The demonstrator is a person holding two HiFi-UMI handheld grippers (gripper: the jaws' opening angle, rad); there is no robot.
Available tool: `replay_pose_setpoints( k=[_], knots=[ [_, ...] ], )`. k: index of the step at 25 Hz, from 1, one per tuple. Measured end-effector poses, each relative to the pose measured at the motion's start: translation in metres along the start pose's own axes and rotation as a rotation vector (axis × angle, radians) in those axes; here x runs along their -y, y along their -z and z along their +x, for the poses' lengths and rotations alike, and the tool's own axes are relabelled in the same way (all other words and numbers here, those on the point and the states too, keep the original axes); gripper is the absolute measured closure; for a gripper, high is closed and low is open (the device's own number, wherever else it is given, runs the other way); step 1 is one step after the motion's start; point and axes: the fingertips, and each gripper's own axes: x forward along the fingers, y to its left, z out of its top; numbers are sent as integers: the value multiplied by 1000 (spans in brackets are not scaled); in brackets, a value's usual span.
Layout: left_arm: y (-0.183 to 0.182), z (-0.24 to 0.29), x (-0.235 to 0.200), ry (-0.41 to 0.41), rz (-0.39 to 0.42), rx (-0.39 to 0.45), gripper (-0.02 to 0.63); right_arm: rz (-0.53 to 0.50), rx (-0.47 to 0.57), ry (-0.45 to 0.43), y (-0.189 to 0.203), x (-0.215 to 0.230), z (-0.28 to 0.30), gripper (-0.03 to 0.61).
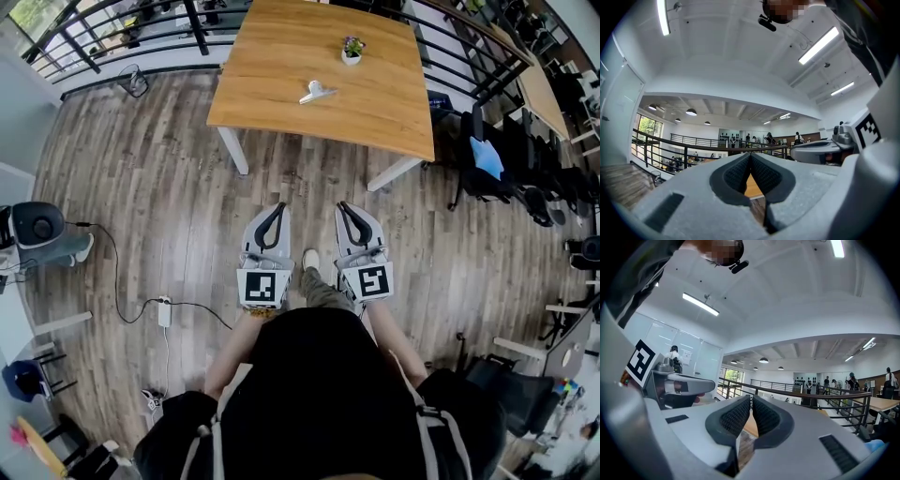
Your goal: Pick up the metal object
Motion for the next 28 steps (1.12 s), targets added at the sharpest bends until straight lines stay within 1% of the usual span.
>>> replay_pose_setpoints(
  k=[6,8,16,23,28],
  knots=[
    [2,25,-11,-42,7,-8,603,16,17,-45,0,17,31,561],
    [2,38,-13,-52,23,-5,603,15,18,-63,3,25,41,561],
    [11,90,-4,-73,55,-26,603,40,35,-89,18,75,66,565],
    [18,119,9,-88,79,-30,603,75,3,-101,36,113,68,566],
    [29,131,12,-92,59,-57,603,73,-38,-108,50,126,72,568]
  ],
)
